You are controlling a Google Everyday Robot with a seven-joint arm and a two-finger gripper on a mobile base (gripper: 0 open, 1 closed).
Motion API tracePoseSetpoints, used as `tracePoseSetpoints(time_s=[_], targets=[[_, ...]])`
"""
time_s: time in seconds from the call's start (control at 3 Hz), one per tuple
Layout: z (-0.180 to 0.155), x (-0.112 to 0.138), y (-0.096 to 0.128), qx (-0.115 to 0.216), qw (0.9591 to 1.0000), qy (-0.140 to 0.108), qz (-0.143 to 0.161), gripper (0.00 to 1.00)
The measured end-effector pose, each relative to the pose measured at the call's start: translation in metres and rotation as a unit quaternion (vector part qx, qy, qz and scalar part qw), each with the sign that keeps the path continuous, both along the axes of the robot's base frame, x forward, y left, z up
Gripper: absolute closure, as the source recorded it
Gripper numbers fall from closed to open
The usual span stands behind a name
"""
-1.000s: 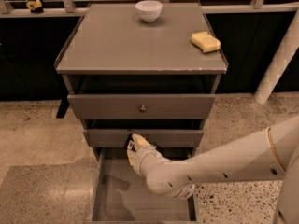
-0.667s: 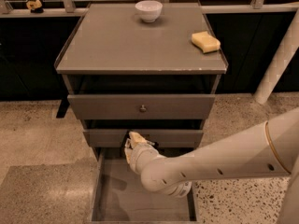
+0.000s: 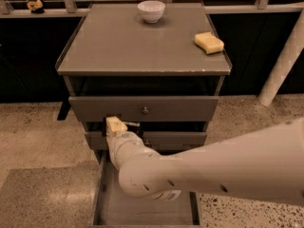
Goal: Pick rxbar chocolate from bottom drawer and place on counter
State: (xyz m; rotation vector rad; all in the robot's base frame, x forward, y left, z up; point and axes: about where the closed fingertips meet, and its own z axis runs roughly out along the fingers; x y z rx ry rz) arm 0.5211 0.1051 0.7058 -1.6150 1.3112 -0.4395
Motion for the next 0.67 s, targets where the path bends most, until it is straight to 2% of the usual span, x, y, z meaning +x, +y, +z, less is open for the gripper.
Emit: tracePoseSetpoints(time_s=[0.33, 0.67], targets=[[0.0390, -0.0019, -0.0009, 0.001, 0.9992, -0.039, 0.002, 1.00], [0.0461, 0.0070, -0.0082, -0.006, 0.9989, -0.046, -0.006, 1.00]])
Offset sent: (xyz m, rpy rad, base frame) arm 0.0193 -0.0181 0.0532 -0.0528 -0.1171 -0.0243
